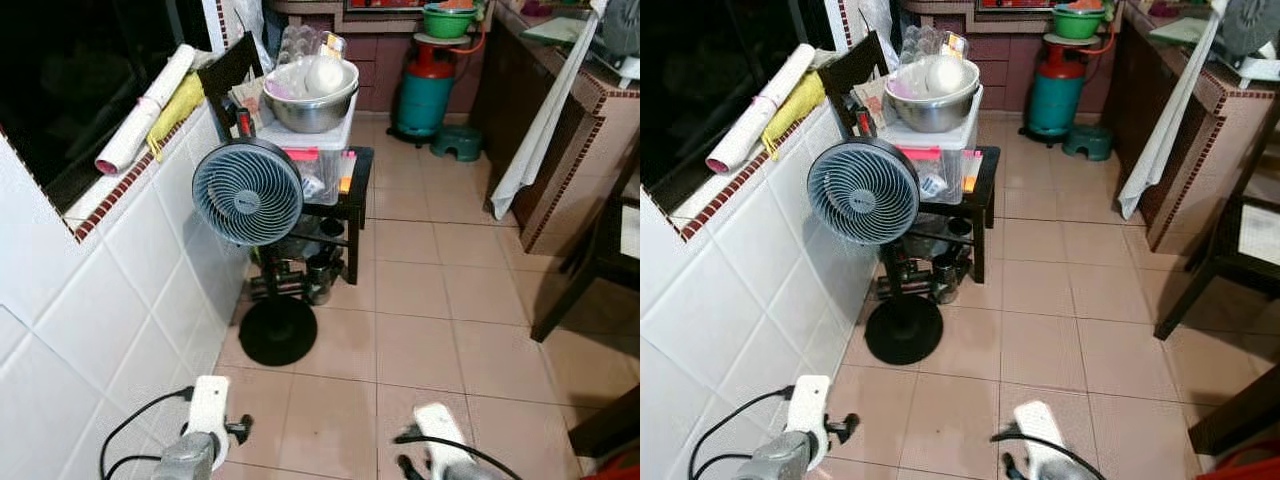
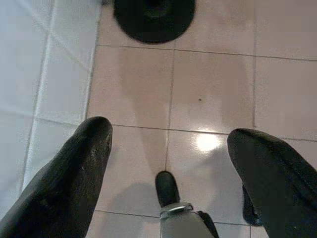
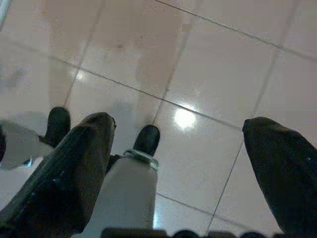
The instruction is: Setting the table
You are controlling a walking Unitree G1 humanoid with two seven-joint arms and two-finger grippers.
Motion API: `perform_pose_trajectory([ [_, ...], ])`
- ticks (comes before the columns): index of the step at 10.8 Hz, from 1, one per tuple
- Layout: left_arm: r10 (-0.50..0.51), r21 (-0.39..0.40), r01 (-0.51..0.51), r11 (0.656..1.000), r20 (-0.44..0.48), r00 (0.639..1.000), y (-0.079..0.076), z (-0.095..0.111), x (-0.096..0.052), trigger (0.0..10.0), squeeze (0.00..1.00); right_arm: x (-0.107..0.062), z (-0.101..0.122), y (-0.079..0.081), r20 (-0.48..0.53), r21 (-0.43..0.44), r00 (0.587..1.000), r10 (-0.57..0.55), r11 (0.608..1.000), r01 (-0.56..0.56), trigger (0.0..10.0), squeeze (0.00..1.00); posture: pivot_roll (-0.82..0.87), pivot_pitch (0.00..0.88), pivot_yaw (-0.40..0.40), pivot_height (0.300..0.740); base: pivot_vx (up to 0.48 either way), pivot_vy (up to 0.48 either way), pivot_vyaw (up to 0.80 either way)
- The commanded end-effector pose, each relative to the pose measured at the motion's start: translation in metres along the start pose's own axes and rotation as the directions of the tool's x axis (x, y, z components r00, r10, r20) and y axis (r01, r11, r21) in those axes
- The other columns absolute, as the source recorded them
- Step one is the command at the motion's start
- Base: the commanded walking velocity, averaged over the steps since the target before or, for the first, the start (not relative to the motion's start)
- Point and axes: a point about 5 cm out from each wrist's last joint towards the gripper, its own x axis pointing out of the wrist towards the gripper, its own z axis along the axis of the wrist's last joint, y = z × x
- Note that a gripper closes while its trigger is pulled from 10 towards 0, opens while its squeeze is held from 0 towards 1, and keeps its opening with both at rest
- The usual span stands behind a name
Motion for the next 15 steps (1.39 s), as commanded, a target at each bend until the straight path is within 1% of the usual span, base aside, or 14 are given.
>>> perform_pose_trajectory([
  [1, 0.009, 0.047, -0.01, 0.999, 0.024, 1.0, 0.007, 0.008, 0.0, 10.0, 0.0, -0.001, -0.002, -0.004, 0.016, 0.032, 0.999, -0.044, 0.999, 0.043, 10.0, 0.0, -0.08, 0.0, 0.042, 0.74, 0.0, 0.0, 0.0],
  [2, 0.041, 0.009, -0.041, 0.999, 0.005, 0.999, 0.016, 0.006, -0.001, 10.0, 0.0, -0.002, -0.003, -0.008, 0.033, 0.063, 0.999, -0.02, 0.998, 0.017, 10.0, 0.0, -0.06, 0.0, 0.024, 0.74, 0.0, 0.0, 0.0],
  [3, 0.077, -0.023, -0.077, 0.997, -0.028, 0.997, 0.021, -0.003, -0.003, 10.0, 0.0, -0.004, -0.007, -0.013, 0.013, -0.086, 1.0, -0.002, 0.996, 0.003, 10.0, 0.0, -0.04, 0.0, 0.017, 0.74, 0.0, 0.0, 0.0],
  [4, 0.086, -0.048, -0.088, 0.995, -0.044, 0.995, 0.021, -0.01, -0.005, 10.0, 0.0, -0.005, -0.012, -0.016, -0.014, -0.142, 1.0, 0.023, 0.99, -0.024, 10.0, 0.0, -0.04, 0.0, 0.009, 0.74, 0.0, 0.0, 0.0],
  [5, 0.05, 0.003, -0.05, 0.999, -0.074, 0.996, 0.013, -0.022, -0.006, 10.0, 0.0, -0.006, -0.014, -0.015, -0.036, -0.2, 0.999, 0.04, 0.979, -0.046, 10.0, 0.0, -0.03, 0.0, -0.004, 0.74, 0.0, 0.0, 0.0],
  [6, 0.044, 0.059, -0.038, 0.998, -0.113, 0.993, 0.009, -0.037, -0.009, 10.0, 0.0, -0.005, -0.013, -0.013, -0.043, -0.274, 0.998, 0.052, 0.96, -0.061, 10.0, 0.0, -0.01, 0.0, -0.031, 0.74, 0.0, 0.0, 0.0],
  [7, 0.057, 0.068, -0.048, 0.996, -0.133, 0.989, 0.008, -0.048, -0.012, 10.0, 0.0, -0.003, -0.011, 0.002, -0.056, -0.355, 0.993, 0.104, 0.928, -0.117, 10.0, 0.0, 0.02, 0.0, -0.065, 0.74, 0.0, 0.0, 0.0],
  [8, 0.064, 0.06, -0.056, 0.997, -0.138, 0.988, 0.009, -0.051, -0.013, 10.0, 0.0, -0.003, -0.012, 0.006, -0.062, -0.375, 0.991, 0.116, 0.918, -0.131, 10.0, 0.0, 0.03, 0.0, -0.076, 0.74, 0.0, 0.0, 0.0],
  [9, 0.088, 0.039, -0.083, 0.996, -0.153, 0.984, 0.012, -0.06, -0.016, 10.0, 0.0, -0.002, -0.012, 0.013, -0.071, -0.428, 0.987, 0.144, 0.889, -0.161, 10.0, 0.0, 0.05, 0.0, -0.121, 0.74, 0.0, 0.0, 0.0],
  [11, 0.121, 0.017, -0.12, 0.993, -0.178, 0.976, 0.016, -0.072, -0.02, 10.0, 0.0, -0.001, -0.001, 0.014, -0.064, -0.478, 0.984, 0.165, 0.861, -0.175, 10.0, 0.0, 0.06, 0.0, -0.158, 0.74, 0.0, 0.0, 0.0],
  [12, 0.131, 0.028, -0.128, 0.991, -0.192, 0.973, 0.016, -0.077, -0.022, 10.0, 0.0, 0.001, 0.011, 0.011, -0.048, -0.493, 0.986, 0.16, 0.855, -0.162, 10.0, 0.0, 0.05, 0.0, -0.155, 0.74, 0.0, 0.0, 0.0],
  [13, 0.124, 0.037, -0.12, 0.992, -0.196, 0.973, 0.016, -0.078, -0.023, 10.0, 0.0, 0.001, 0.013, 0.007, -0.041, -0.487, 0.988, 0.147, 0.861, -0.148, 10.0, 0.0, 0.05, 0.0, -0.149, 0.74, 0.0, 0.0, 0.0],
  [15, 0.106, 0.095, -0.089, 0.991, -0.195, 0.975, 0.017, -0.074, -0.021, 10.0, 0.0, 0.001, 0.012, 0.006, -0.025, -0.438, 0.991, 0.13, 0.89, -0.128, 10.0, 0.0, 0.01, 0.0, -0.089, 0.74, 0.0, 0.0, 0.0],
])
